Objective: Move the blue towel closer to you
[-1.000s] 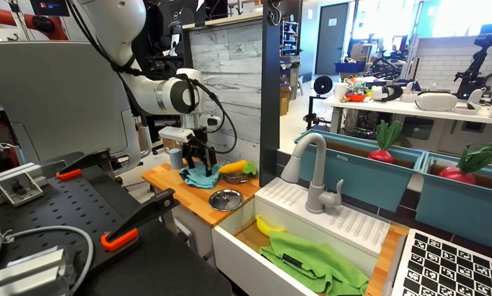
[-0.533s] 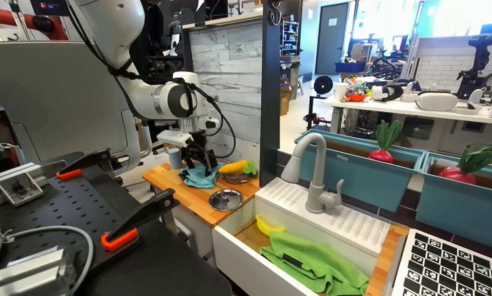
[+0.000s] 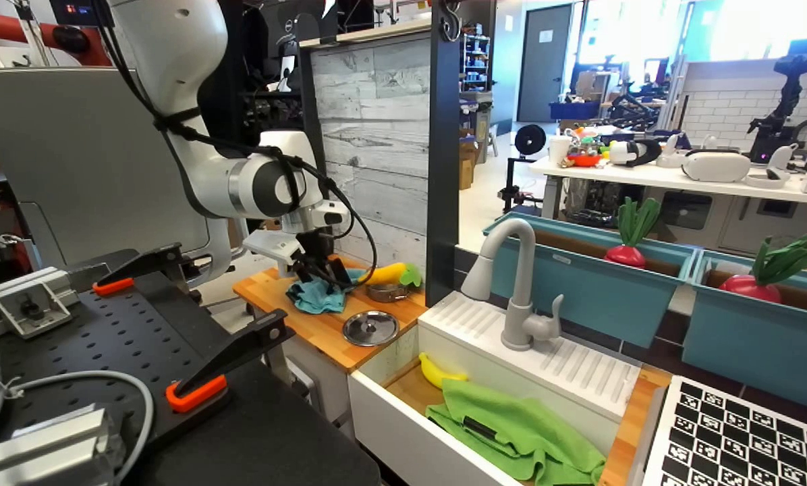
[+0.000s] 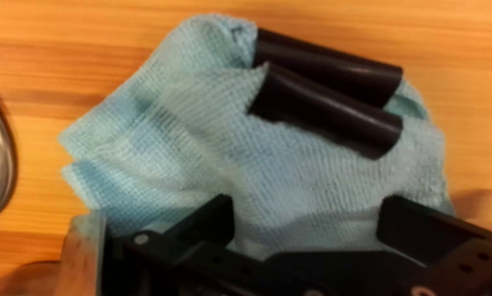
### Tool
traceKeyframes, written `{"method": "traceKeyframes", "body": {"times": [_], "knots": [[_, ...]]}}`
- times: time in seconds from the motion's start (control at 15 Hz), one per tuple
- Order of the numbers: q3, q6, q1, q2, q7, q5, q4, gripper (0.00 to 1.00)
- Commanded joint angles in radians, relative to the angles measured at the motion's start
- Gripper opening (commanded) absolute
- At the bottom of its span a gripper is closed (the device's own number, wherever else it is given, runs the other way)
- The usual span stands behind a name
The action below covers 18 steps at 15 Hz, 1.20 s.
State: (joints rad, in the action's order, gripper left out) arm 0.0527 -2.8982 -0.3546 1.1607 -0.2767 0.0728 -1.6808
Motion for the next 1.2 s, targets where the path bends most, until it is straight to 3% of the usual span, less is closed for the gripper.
{"method": "traceKeyframes", "body": {"times": [0.0,0.4,1.13], "knots": [[-0.009,-0.112,0.009,-0.071,0.036,-0.015,-0.174,1.0],[-0.032,-0.204,0.051,-0.145,0.08,-0.03,-0.33,1.0],[-0.081,-0.076,0.148,-0.31,0.154,-0.033,-0.393,1.0]]}}
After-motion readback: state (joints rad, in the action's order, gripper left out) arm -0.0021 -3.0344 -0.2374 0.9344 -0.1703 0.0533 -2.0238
